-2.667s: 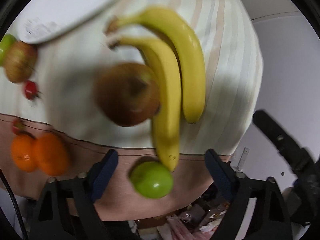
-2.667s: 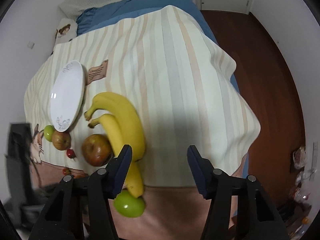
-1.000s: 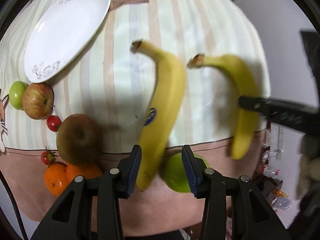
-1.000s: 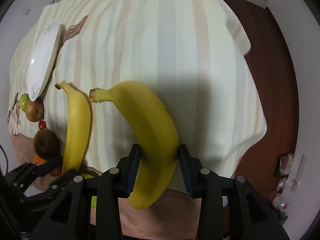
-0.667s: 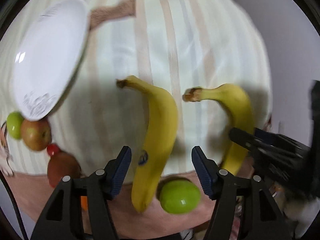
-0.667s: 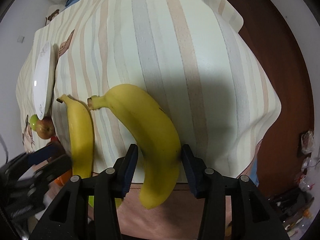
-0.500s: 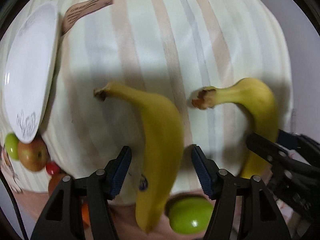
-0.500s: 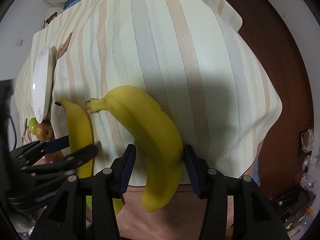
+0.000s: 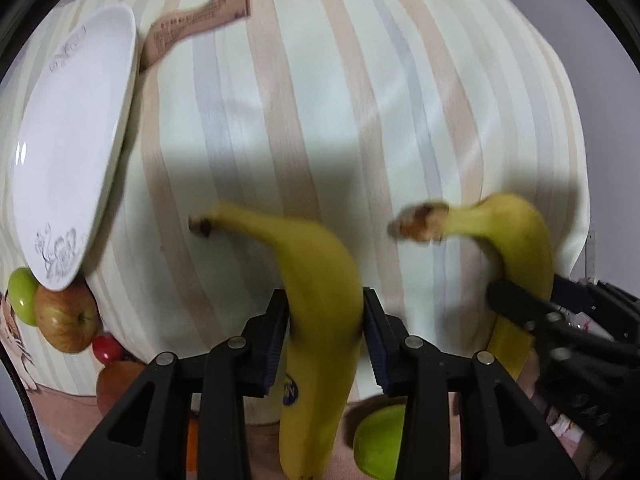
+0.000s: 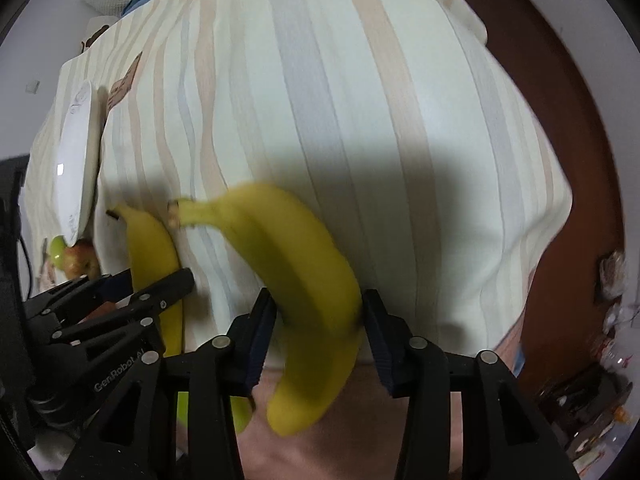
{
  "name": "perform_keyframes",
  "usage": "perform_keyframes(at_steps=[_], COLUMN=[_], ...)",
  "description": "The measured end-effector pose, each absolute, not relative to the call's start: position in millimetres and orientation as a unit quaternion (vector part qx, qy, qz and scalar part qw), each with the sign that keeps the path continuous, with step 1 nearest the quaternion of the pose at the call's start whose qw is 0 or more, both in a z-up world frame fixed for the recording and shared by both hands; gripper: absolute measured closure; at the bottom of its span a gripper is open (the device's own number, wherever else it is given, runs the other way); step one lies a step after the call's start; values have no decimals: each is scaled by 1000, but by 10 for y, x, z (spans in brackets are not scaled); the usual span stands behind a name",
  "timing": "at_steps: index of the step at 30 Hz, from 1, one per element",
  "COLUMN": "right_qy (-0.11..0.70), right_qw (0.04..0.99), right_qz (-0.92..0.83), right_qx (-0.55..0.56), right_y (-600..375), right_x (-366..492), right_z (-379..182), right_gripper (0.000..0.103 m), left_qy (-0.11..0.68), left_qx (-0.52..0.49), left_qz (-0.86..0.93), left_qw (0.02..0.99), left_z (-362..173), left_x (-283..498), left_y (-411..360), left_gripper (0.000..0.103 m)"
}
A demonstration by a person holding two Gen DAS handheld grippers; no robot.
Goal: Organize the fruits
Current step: 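Lift the banana in the left gripper while the right gripper lifts the other banana, then lower both bananas onto the white plate and open both grippers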
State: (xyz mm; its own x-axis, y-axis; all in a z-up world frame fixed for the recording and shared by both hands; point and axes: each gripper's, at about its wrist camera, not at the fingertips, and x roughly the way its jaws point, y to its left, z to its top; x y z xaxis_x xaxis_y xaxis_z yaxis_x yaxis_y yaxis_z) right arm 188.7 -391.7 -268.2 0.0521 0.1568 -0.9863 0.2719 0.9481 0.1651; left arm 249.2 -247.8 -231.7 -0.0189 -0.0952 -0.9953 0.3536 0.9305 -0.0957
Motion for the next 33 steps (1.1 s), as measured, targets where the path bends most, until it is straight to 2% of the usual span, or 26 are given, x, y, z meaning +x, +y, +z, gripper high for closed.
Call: perform_keyframes(at_steps=[5,17,22,25,33], right_qy=[677,649,642,641,634], right_qw=[721,734,740,741,755], right_qz=[-60,-28,2,23,45], right_qx=[135,200,201,197,162], right_y=[-3798,-3900,-3487,-3319,-2672], right_x=[1807,1848,2051,2190,2499], right_z=[-2608,-1932,-1648,-1467,-1155], right_gripper=[59,60,61,70,71], left_qy=[687,651,636,630,606], left_qx=[82,40,34,26,11], left_qz=[-162,-180,-182,-180,-178], left_qw=[703,736,749,755,775], left_z=[-2131,-821,-503,-553,-419], left_x=[2568,2494,2706,2717,2927], left_y=[-2331,-1668,-1308,-1169,-631], left_gripper=[71,72,72,72,72])
